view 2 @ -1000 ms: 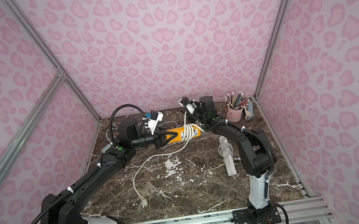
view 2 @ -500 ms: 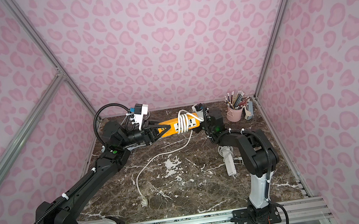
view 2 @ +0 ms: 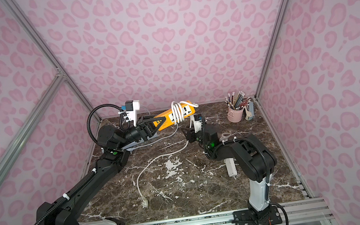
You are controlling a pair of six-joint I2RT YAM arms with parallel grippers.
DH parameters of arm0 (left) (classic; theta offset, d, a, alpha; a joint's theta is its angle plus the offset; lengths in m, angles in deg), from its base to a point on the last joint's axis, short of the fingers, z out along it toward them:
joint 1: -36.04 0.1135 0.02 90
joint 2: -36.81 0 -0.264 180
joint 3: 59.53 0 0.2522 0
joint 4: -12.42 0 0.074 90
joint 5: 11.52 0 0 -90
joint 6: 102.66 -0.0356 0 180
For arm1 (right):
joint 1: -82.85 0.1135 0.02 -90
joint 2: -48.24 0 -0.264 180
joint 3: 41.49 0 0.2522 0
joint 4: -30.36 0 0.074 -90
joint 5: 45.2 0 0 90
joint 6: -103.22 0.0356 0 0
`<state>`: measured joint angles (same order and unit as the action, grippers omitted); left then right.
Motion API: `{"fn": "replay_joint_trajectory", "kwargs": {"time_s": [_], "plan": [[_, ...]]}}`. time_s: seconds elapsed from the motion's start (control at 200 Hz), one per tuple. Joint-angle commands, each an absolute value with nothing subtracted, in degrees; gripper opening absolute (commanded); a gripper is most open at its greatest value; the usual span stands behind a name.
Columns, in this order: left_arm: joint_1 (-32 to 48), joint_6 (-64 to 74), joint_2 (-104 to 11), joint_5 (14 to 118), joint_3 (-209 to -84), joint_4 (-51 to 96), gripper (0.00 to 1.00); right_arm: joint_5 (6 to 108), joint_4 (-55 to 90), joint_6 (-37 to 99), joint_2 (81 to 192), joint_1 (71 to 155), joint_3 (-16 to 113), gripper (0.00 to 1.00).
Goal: Wrap the cord around the power strip
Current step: Wrap the power cord around the power strip.
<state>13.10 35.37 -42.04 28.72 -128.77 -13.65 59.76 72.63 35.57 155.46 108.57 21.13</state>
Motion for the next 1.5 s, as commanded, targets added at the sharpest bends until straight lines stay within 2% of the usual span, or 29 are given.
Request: {"fn": "replay_joint_trajectory", "kwargs": {"time_s": [0.0,0.115,0.335,0.405,0.535,0.755,0.875,1.04,1.255,1.395,1.495], "plan": [[13.32,35.60,-41.70,32.11,-129.39,-18.02,0.03,54.15,77.19,38.27,155.74,109.36,19.88,0.36],[14.28,34.91,-41.15,36.01,-129.21,-16.82,0.03,52.93,77.45,38.18,154.67,110.22,18.06,0.15],[18.02,38.03,-44.31,45.32,-130.66,-18.41,0.03,48.86,66.07,24.56,148.51,115.01,16.55,0.00],[19.00,33.32,-45.83,47.25,-132.75,-14.32,0.03,46.21,60.10,17.80,146.31,117.17,16.63,0.00],[19.60,14.26,-49.18,57.27,-138.61,5.93,0.03,40.58,49.93,5.88,141.94,120.84,17.29,0.00],[18.23,-7.43,-54.49,74.09,-142.23,24.49,0.03,33.90,46.90,-10.97,131.69,124.25,17.97,0.00],[16.74,-14.82,-56.73,76.04,-144.92,35.19,0.03,34.41,45.05,-16.86,128.90,123.65,22.73,0.00],[13.27,-20.45,-58.94,67.85,-149.69,49.64,0.03,39.96,40.52,-19.18,131.10,118.69,32.93,0.00],[10.59,-21.44,-56.05,47.02,-150.52,59.51,0.03,48.67,31.70,-19.34,140.71,109.84,46.70,0.00],[9.32,-19.95,-51.95,30.44,-147.71,57.03,0.03,60.10,32.96,-14.57,147.59,104.45,53.09,0.00],[9.32,-14.05,-48.38,18.65,-142.53,46.45,0.03,65.81,32.46,-11.62,153.34,102.54,57.16,0.00]]}}
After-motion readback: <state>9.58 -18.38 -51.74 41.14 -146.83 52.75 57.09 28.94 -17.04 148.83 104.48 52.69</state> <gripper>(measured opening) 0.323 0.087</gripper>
